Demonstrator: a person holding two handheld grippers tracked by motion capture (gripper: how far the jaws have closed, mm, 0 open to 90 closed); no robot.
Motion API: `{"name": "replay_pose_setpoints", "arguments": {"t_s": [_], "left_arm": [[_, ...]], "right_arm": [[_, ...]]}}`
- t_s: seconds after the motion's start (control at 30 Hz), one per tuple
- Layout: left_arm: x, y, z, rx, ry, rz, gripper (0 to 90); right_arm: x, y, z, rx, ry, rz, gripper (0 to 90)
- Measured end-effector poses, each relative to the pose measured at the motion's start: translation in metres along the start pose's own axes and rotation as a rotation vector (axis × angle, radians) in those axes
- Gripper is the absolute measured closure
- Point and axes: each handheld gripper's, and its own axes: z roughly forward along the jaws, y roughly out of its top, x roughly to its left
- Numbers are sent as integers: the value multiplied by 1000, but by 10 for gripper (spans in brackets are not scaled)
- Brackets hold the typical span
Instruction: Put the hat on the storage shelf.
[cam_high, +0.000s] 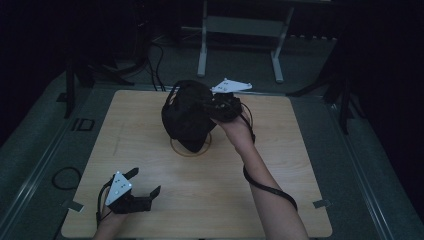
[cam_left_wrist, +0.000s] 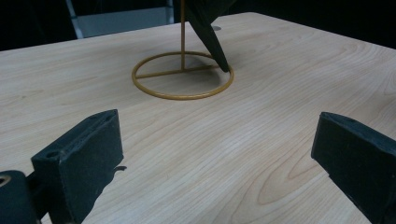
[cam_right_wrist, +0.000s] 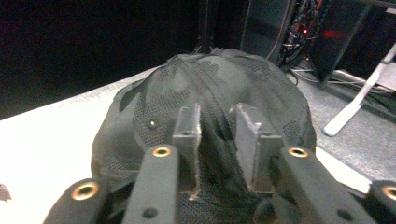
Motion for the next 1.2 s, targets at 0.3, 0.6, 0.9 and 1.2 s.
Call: {"name": "replay_pose_setpoints", "arguments": {"t_s": [0.3, 0.6, 0.9, 1.2], "left_arm": [[0, 0, 0, 1, -4, -1, 26], [0, 0, 1, 3, -10, -5, 26], [1, 0, 0, -2, -7, -11, 26], [0, -1, 1, 3, -13, -11, 27]], "right_arm": [[1, 2, -5, -5, 6, -7, 496], [1, -3, -19, -10, 55, 9, 264], [-6, -20, -32, 7, 97, 19, 128], [-8, -43, -44, 5, 70, -4, 127]]}}
